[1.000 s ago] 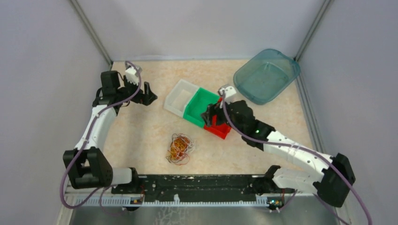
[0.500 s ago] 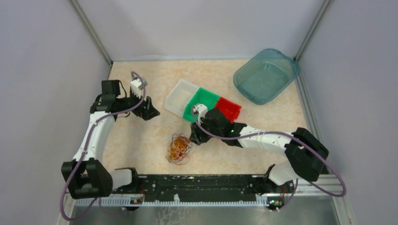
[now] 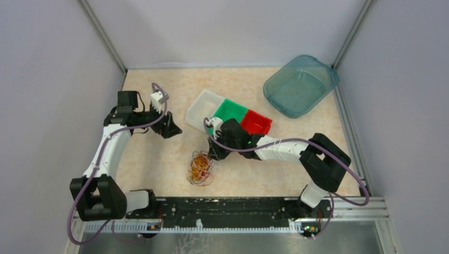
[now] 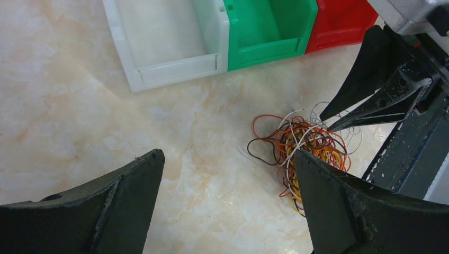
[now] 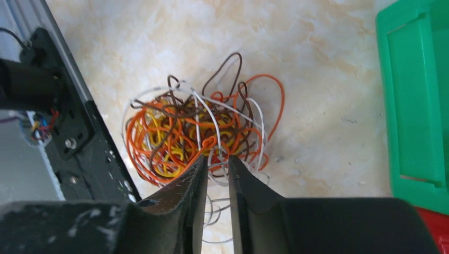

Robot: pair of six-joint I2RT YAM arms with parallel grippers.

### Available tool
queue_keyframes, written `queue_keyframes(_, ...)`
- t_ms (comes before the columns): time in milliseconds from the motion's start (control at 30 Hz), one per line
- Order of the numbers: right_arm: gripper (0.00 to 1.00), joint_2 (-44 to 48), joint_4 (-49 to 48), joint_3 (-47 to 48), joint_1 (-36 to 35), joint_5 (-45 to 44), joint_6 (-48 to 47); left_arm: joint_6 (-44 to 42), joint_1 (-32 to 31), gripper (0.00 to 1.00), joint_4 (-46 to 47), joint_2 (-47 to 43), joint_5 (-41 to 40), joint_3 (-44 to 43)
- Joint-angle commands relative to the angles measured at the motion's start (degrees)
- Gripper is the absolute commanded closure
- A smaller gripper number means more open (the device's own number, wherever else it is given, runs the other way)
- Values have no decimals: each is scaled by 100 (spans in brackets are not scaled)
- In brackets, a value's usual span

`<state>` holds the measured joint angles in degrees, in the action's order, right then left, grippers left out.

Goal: Untangle the cables
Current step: Untie the cable.

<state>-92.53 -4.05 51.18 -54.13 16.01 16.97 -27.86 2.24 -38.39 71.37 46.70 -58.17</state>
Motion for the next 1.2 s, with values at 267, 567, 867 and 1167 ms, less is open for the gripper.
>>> queue_keyframes(267,100,-132,-256,583,241,227,63,-209,-77,1,-82,187,427,-63)
queue_keyframes(567,61,31,-40,603,380,207,-146,-267,-115,2,-77,150,496,-79)
queue_keyframes(867,58,-490,-330,401,385,518,-91,-323,-112,2,-80,23,346,-89)
queue_keyframes(1167,80,-889,-504,619,385,568,-46,-330,-116,2,-77,-56,345,-67)
